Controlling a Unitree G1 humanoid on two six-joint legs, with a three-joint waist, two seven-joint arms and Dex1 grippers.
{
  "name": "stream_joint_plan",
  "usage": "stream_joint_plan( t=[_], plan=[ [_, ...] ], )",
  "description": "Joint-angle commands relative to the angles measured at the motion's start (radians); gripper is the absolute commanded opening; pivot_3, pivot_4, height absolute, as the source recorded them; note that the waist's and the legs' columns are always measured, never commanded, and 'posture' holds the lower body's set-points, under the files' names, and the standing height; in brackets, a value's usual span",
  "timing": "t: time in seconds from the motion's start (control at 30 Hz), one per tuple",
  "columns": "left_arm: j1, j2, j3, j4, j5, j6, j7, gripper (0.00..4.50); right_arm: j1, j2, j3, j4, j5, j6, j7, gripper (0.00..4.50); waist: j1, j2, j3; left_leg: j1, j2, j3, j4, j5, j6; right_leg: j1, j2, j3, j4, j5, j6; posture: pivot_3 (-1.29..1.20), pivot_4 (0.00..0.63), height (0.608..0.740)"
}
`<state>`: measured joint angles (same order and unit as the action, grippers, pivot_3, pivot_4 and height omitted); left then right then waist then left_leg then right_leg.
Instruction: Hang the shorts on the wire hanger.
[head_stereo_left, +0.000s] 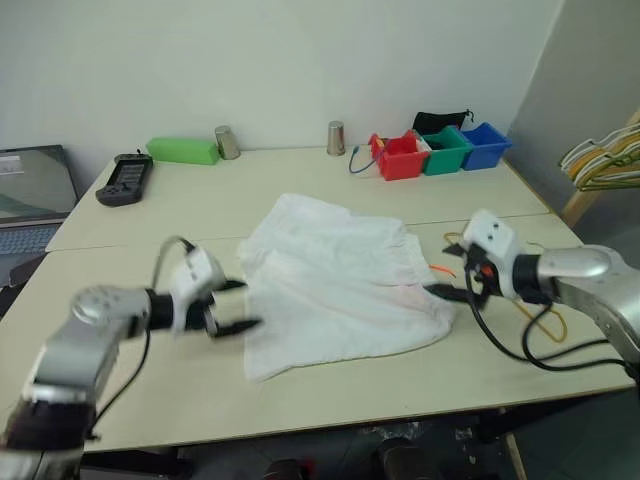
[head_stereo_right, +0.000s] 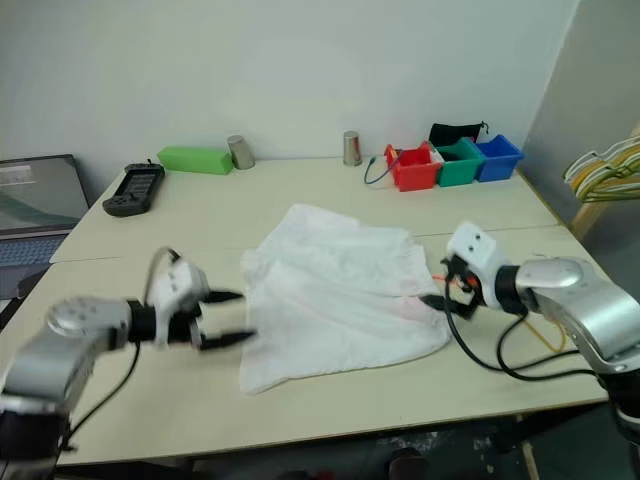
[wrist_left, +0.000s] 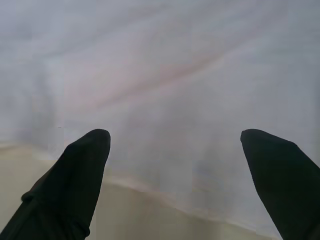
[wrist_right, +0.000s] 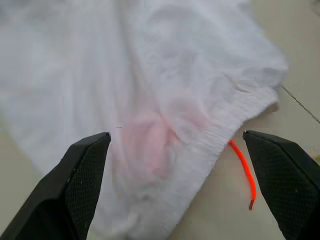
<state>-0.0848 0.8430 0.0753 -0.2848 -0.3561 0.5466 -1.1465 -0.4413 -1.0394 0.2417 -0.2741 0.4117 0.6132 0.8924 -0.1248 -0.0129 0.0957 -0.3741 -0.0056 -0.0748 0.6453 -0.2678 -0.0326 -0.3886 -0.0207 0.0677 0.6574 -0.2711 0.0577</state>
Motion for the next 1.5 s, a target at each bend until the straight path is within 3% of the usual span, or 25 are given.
stream_joint_plan(
  t=[0.03,0.17,0.3,0.57,0.77,0.83,1.07,1.4,1.5],
  plan=[
    [0.071,0.012,-0.001,-0.121,-0.023,-0.026,0.003,4.48,0.02,-0.002,0.044,0.091,-0.129,-0.317,0.17,4.49,0.011,-0.003,0.004,0.0,0.0,0.0,0.0,0.0,0.0,0.0,0.0,0.0,0.001,0.0,0.0,-0.06,0.061,0.74],
    [0.157,0.025,-0.053,-0.113,0.058,-0.157,-0.004,4.48,0.043,0.013,0.07,0.202,-0.233,-0.563,0.262,4.49,0.018,-0.002,0.009,0.011,0.0,0.005,0.0,0.0,0.0,0.008,0.0,0.003,0.002,0.0,-0.002,-0.06,0.064,0.74],
    [0.19,0.022,-0.096,-0.084,0.111,-0.255,0.001,4.48,0.039,0.033,0.082,0.317,-0.318,-0.739,0.305,4.49,0.027,-0.002,0.01,0.011,0.0,0.009,0.001,0.0,0.0,0.008,0.001,0.003,0.002,-0.001,-0.006,-0.06,0.064,0.74],
    [0.116,-0.036,-0.189,0.082,0.232,-0.376,0.077,4.48,-0.046,0.115,0.124,0.547,-0.487,-0.954,0.308,4.49,0.04,-0.002,0.009,0.011,0.0,0.011,0.001,0.0,0.0,0.008,0.001,0.004,0.002,0.001,-0.004,-0.07,0.054,0.74],
    [0.104,-0.037,-0.215,0.108,0.261,-0.381,0.089,4.48,-0.092,0.16,0.125,0.634,-0.518,-1.001,0.32,4.49,0.04,-0.002,0.009,0.014,0.0,0.011,0.001,0.0,0.0,0.01,0.0,0.005,0.004,0.002,-0.005,-0.07,0.048,0.74],
    [0.093,-0.039,-0.223,0.109,0.269,-0.378,0.094,4.1,-0.104,0.173,0.125,0.653,-0.517,-1.004,0.331,4.5,0.04,-0.001,0.008,0.016,0.0,0.011,0.001,0.0,0.0,0.011,0.0,0.005,0.004,0.002,-0.005,-0.07,0.046,0.74],
    [0.042,-0.037,-0.229,0.121,0.302,-0.346,0.127,2.67,-0.091,0.196,0.109,0.641,-0.493,-0.984,0.354,3.01,0.04,-0.001,0.008,0.022,0.0,0.011,0.001,0.001,0.001,0.017,0.0,0.005,0.005,0.002,-0.004,-0.07,0.042,0.74],
    [0.028,-0.011,-0.195,0.195,0.283,-0.379,0.122,0.45,-0.099,0.242,0.096,0.627,-0.486,-0.929,0.341,0.39,0.036,-0.001,0.008,0.023,0.001,0.01,0.001,0.001,0.002,0.017,0.001,0.005,0.006,0.002,-0.005,-0.06,0.044,0.74],
    [0.063,0.015,-0.177,0.188,0.277,-0.4,0.111,0.04,-0.088,0.263,0.095,0.587,-0.486,-0.903,0.326,0.0,0.034,-0.001,0.008,0.023,0.002,0.009,0.001,0.001,0.002,0.016,0.001,0.005,0.007,0.002,-0.005,-0.06,0.046,0.74]
  ],
)
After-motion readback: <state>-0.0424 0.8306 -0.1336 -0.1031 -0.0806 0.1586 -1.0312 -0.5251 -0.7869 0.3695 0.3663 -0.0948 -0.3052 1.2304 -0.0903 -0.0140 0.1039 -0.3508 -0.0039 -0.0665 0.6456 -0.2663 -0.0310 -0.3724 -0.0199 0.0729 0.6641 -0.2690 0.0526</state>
